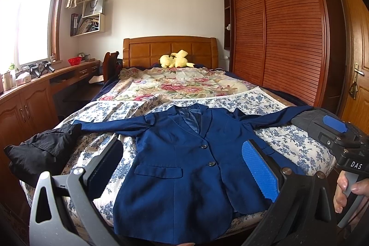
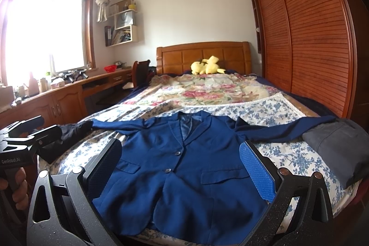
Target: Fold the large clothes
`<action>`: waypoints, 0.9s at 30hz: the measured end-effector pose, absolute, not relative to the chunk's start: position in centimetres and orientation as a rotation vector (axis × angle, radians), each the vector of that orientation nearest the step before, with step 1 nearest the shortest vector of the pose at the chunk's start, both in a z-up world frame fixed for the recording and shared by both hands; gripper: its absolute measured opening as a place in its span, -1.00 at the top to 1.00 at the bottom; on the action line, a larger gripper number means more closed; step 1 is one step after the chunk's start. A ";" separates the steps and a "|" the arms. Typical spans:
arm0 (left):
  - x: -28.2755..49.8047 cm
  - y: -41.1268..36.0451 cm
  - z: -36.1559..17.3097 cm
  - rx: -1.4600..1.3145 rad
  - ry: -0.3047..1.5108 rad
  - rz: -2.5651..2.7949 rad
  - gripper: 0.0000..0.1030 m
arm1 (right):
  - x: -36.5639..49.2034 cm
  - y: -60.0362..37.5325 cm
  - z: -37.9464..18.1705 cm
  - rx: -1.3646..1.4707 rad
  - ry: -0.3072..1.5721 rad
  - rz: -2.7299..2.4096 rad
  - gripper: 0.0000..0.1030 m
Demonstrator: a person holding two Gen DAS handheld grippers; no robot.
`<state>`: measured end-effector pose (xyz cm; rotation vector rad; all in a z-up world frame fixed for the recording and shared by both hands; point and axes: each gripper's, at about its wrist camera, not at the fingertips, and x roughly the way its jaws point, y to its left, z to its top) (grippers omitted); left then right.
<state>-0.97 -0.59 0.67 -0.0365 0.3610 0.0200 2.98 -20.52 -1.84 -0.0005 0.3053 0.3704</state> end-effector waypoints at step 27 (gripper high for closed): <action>1.7 1.2 -2.5 -0.053 0.442 0.054 -1.00 | 4.3 -18.5 -3.3 -0.029 0.343 0.408 -1.00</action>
